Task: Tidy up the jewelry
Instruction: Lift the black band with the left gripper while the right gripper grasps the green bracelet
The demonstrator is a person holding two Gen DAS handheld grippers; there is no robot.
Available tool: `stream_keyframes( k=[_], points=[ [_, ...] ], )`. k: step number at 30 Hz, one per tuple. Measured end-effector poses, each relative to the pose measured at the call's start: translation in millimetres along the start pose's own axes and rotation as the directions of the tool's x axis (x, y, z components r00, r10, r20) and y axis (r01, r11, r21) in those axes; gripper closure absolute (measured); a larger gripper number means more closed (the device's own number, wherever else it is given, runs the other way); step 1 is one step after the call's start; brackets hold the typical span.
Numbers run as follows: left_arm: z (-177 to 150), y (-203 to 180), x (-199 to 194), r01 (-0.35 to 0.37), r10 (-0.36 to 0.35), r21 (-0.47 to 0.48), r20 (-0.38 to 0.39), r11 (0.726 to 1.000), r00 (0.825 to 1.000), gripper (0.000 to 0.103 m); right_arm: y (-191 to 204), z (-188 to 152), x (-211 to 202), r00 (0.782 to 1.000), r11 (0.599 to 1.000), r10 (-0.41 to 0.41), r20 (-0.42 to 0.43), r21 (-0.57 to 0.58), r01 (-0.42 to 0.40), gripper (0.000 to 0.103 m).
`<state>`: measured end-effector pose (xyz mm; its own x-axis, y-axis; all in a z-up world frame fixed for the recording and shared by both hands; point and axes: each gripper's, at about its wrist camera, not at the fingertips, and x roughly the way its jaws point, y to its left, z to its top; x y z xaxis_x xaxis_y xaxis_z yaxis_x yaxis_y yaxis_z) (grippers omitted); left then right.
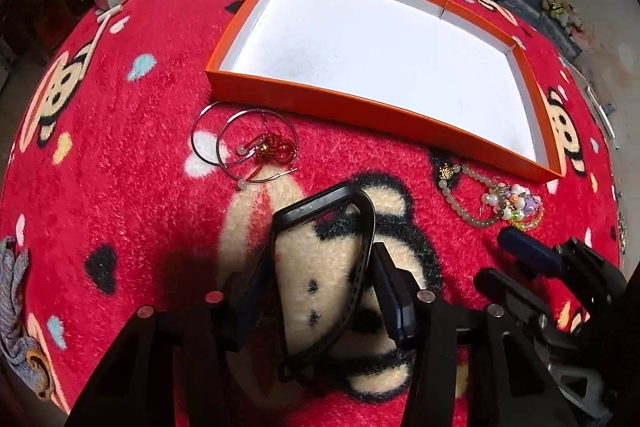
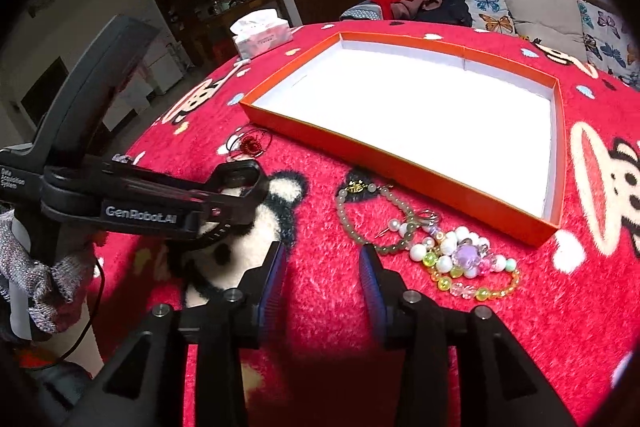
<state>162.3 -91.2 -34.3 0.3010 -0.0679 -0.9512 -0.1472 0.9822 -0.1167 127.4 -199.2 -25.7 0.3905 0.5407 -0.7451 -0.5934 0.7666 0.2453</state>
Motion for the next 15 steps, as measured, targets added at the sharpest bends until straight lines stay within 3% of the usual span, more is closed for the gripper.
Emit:
stream_keyframes(
  k=[11, 15],
  points=[
    [-5.0, 14.4, -21.3, 0.043, -0.045, 0.043, 0.052, 0.998, 0.998, 0.053, -0.8, 17.2, 17.4, 0.998, 0.997, -0.053, -0.035, -0.049, 0.051, 0.062],
    [-3.9, 18.1, -22.7, 0.057, -0.06, 0.05, 0.057, 0.997, 0.997, 0.053, 1.9, 18.9, 29.0, 0.994, 0.992, -0.093, -0.063, -0.095, 0.087, 0.074]
  ],
)
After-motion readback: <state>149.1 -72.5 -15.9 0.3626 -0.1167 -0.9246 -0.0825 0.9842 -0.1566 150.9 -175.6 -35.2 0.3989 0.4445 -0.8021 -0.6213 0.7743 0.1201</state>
